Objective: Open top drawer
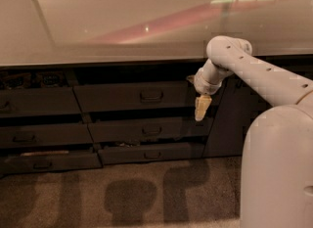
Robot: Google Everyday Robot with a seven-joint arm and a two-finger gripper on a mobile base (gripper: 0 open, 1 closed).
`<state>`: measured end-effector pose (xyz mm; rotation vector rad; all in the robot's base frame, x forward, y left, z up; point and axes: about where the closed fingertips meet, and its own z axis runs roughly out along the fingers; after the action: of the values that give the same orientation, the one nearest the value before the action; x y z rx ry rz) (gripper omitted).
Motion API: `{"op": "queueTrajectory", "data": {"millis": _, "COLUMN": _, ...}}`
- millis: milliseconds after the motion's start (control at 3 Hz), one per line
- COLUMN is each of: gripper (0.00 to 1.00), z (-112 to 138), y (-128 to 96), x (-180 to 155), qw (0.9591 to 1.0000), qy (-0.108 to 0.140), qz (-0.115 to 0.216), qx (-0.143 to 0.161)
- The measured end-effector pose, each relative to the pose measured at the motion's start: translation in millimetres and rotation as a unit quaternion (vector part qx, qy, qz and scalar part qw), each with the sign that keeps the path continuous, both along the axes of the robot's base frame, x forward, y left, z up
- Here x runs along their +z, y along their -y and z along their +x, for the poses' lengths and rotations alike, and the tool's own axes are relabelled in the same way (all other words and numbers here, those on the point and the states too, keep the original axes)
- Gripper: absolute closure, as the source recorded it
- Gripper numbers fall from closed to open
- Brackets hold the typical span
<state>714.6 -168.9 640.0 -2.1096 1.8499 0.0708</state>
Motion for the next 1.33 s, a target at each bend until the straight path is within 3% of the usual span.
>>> {"op": "queueTrajectory", "data": {"millis": 333, "gripper": 0.0, "z": 0.0, "y": 0.0, "x": 0.0, "qw": 1.0, "qy": 0.0, "qz": 0.0, "qx": 0.0}}
{"op": "queueTrajectory", "data": {"millis": 667, "gripper": 0.19, "z": 0.0, "y": 0.0, "x": -0.1, "qw": 1.0, "qy": 0.0, "qz": 0.0, "qx": 0.0}}
{"op": "queueTrajectory", "data": {"millis": 1333, "gripper": 0.65, "z": 0.0, "y": 0.0, "x": -0.1, "qw": 1.0, "qy": 0.0, "qz": 0.0, "qx": 0.0}}
